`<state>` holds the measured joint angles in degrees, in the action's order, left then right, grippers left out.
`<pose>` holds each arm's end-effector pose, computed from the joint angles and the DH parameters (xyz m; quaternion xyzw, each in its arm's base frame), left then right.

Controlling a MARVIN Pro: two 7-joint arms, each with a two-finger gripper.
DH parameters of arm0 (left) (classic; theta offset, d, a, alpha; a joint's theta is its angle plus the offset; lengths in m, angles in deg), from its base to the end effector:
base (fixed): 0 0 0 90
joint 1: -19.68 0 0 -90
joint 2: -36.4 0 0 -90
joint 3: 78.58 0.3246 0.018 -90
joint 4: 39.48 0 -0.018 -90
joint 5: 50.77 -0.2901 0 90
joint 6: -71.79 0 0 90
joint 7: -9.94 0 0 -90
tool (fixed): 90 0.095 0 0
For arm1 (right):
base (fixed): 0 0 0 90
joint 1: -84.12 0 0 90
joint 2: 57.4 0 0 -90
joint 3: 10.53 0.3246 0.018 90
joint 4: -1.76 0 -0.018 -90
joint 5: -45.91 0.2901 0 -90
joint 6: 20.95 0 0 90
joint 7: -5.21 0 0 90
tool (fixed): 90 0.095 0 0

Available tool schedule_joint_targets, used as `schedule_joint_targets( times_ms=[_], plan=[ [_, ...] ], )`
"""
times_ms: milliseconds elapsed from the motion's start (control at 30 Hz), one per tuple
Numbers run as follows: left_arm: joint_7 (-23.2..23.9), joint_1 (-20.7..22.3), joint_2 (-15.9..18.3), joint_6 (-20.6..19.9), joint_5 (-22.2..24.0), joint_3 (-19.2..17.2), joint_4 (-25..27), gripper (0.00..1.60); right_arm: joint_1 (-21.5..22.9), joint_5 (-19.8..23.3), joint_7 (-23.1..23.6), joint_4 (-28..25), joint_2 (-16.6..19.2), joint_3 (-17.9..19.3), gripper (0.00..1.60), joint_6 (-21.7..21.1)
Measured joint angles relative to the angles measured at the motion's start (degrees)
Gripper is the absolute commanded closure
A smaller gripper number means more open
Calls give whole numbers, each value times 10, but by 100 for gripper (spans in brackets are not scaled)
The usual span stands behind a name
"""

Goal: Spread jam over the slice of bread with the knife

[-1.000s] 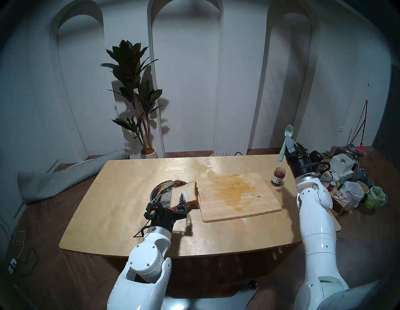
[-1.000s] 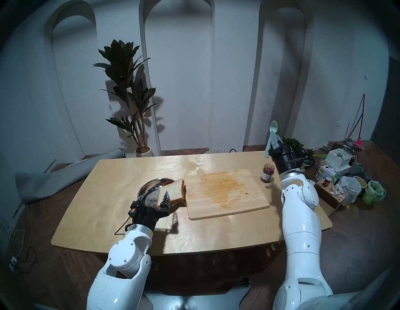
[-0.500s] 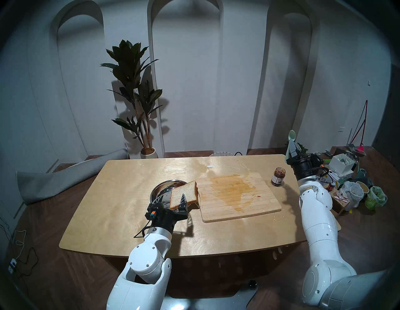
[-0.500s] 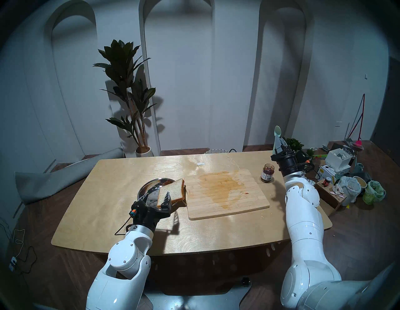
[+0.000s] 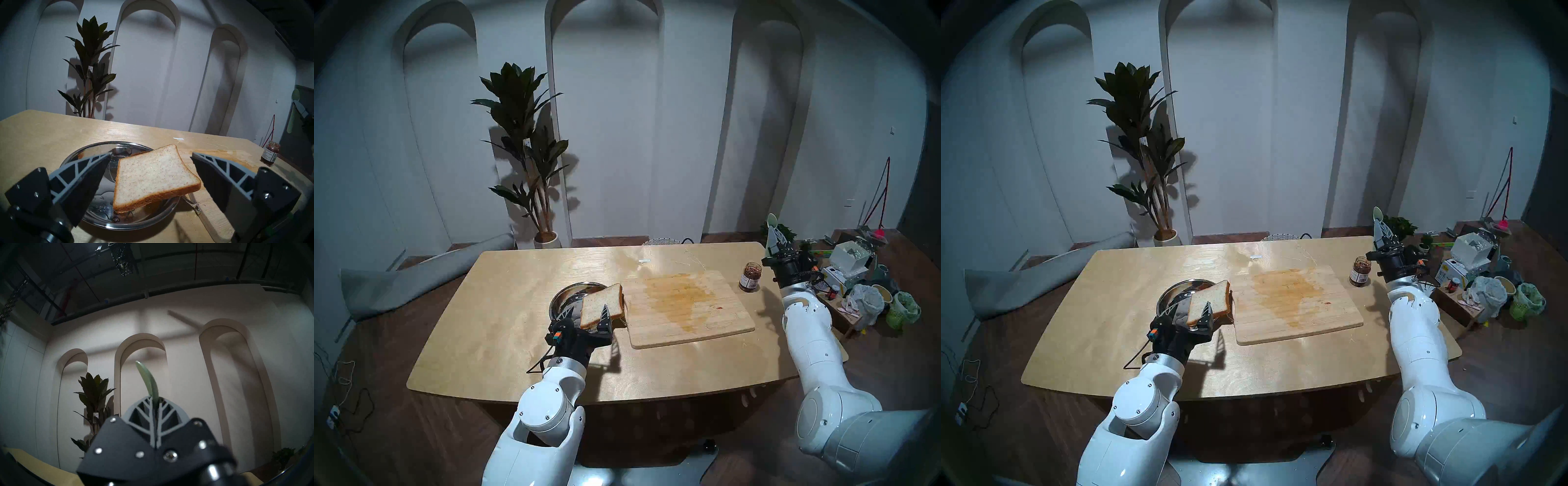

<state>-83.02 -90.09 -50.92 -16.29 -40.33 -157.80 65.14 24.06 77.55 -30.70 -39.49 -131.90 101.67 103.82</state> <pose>0.2825 -0.0570 -0.3626 0.7310 0.0224 0.6724 0.1139 0.4919 -0.2027 -0.3039 -0.4772 -0.0294 -0.8683 0.1320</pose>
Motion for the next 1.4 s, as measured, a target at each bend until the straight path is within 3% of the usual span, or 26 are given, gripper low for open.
schedule_joint_targets(
  times_ms=[700,1133,1400],
  plan=[
    [-9,-5,1,1,15,-1,9,0,97,-27,64,176,21,-31,160,93],
    [-7,-7,2,-2,32,-4,18,0,133,-24,47,265,34,-30,160,114],
    [-5,-8,3,-4,40,-6,23,0,145,-28,36,293,40,-41,160,126]
  ],
)
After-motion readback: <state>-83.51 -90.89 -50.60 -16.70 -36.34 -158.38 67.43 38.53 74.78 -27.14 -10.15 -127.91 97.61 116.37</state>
